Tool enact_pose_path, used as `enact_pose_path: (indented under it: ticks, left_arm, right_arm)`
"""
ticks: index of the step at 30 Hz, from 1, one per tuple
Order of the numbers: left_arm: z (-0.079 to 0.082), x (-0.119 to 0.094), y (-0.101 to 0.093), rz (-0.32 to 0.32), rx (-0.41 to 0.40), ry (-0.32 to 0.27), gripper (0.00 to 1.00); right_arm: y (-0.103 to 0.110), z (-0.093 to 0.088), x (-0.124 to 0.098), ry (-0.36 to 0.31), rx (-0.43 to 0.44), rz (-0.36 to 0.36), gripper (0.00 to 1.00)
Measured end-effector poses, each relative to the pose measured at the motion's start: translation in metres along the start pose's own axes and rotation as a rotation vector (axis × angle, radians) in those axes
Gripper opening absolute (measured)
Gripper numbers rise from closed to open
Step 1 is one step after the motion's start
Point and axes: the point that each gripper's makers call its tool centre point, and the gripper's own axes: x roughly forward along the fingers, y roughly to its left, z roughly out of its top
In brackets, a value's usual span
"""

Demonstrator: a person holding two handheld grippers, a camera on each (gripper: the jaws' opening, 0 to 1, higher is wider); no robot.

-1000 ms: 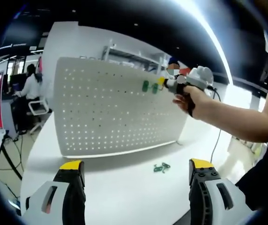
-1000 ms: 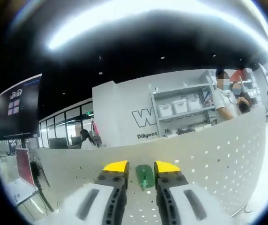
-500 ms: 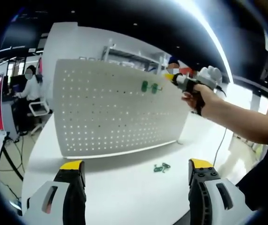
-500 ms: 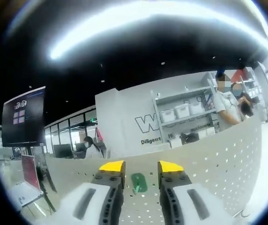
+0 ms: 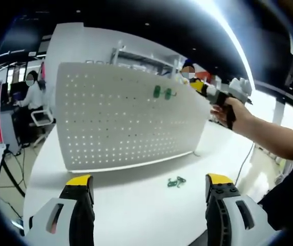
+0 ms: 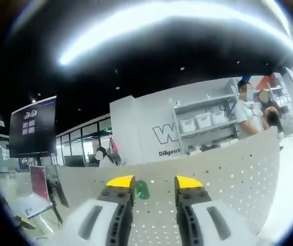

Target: Insert the hook assembly into the mounting plate slot until the hook locks in place.

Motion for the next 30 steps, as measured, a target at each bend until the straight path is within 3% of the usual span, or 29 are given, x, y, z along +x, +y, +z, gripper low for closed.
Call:
enact_pose_path:
  ticks: [5,13,30]
  left_arm:
    - [-0.006,-0.001,0.001,0.004,-0.005,0.013,0.92]
    - [-0.016,0.001,-0.001,0.005,-0.012,0.036,0.93]
    - [-0.035,0.005,-0.005,-0.009,-0.029,0.085,0.92]
  right_arm:
    - [-0.01,-0.015,-0.017,0.05,0.004,0.004,0.3]
    - [-0.022,-0.055,-0.051,0.155,-0.011,-0.002,0.31]
    - [-0.011,-0.125,-0.106,0.351,-0.047,0.06,0.31]
